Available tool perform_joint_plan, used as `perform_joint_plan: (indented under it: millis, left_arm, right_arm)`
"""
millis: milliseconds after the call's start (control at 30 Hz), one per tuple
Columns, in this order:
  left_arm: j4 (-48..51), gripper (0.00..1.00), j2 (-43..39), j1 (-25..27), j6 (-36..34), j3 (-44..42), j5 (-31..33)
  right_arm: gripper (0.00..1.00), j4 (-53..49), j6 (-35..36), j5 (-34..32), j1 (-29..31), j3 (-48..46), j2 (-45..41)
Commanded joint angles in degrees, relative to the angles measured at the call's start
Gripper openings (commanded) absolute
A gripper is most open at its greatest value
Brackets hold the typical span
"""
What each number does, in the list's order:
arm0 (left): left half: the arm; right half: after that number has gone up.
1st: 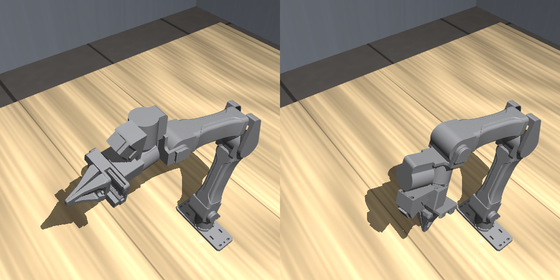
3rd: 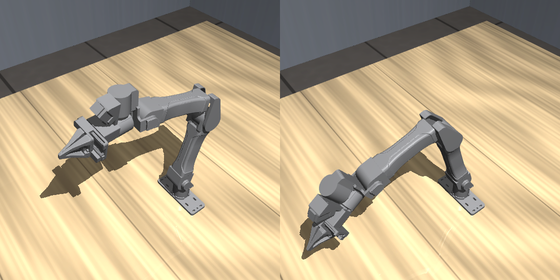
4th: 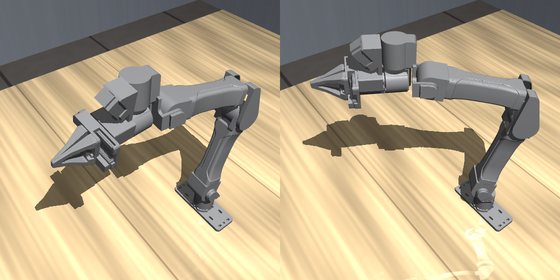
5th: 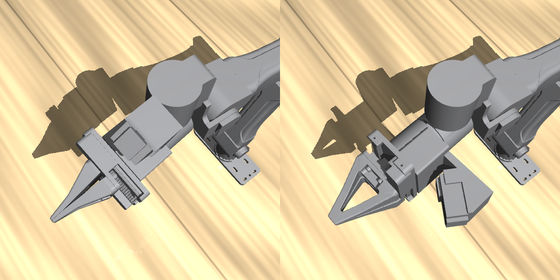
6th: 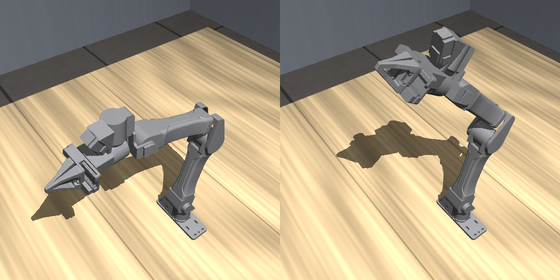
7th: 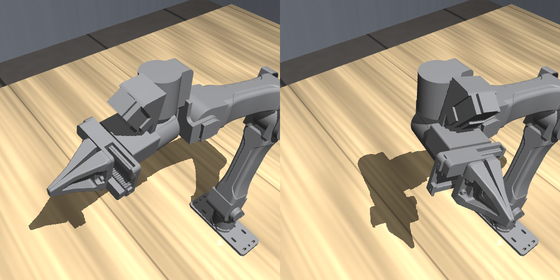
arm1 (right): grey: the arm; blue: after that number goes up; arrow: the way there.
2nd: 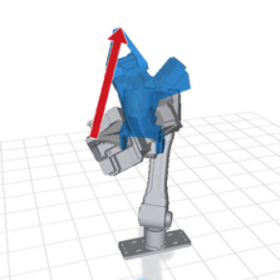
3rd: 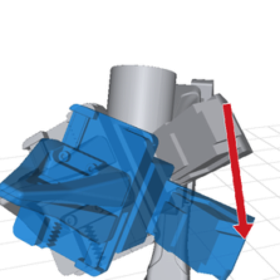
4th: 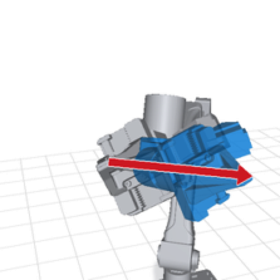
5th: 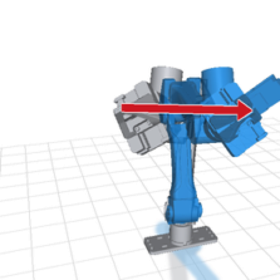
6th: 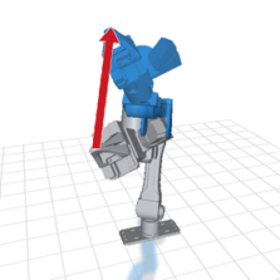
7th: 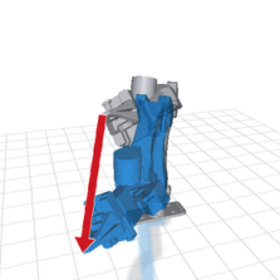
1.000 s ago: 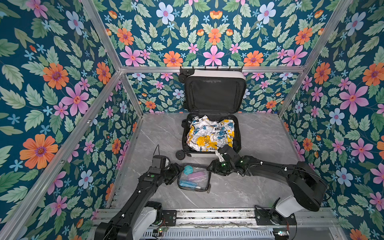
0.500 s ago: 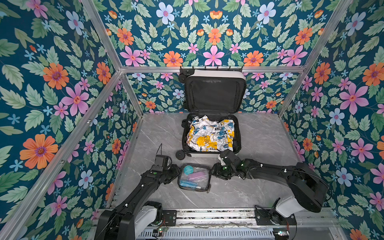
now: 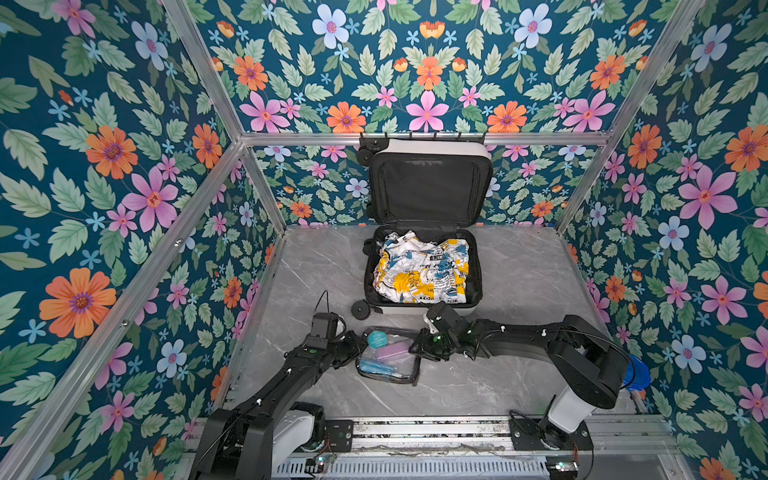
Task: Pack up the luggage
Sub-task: 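Grasp the clear pouch with both grippers from opposite ends, then lift the clear pouch with both grippers and carry it over the suitcase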
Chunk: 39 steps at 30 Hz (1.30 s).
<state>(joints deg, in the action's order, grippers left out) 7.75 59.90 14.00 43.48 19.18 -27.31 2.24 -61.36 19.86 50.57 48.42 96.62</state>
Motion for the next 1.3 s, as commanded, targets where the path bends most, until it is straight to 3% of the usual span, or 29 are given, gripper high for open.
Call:
perform_joint_plan:
  millis: [0, 167, 500, 733, 967, 1267]
  left_arm:
    - [-0.14, 0.14, -1.3, 0.15, -1.12, 0.61, -1.76]
    - [3.27, 0.0, -3.56, 0.15, -2.66, 3.22, -3.42]
    - [12.38, 0.0, -9.98, 0.23, -4.36, 10.38, -7.55]
    - [14.38, 0.0, -11.99, 0.24, -2.35, 18.47, -7.07]
    - [5.06, 0.0, -2.87, 0.24, 3.92, 27.62, -5.2]
    - [-3.4, 0.0, 19.31, 1.12, 5.27, 46.47, -1.61]
  right_arm:
    - [0.18, 0.74, -0.24, 0.51, 0.13, 0.43, -0.8]
    - [0.01, -1.67, -0.1, 0.27, 0.06, 0.95, -3.2]
    - [0.0, -8.21, 1.02, 0.56, 0.07, 2.79, -10.14]
    - [0.0, -15.88, 4.1, 0.08, -1.13, 8.52, -16.2]
    - [0.0, -18.75, 7.17, 3.6, -8.46, 17.61, -16.23]
    - [0.0, -24.65, 12.45, 9.67, -17.93, 39.74, -2.23]
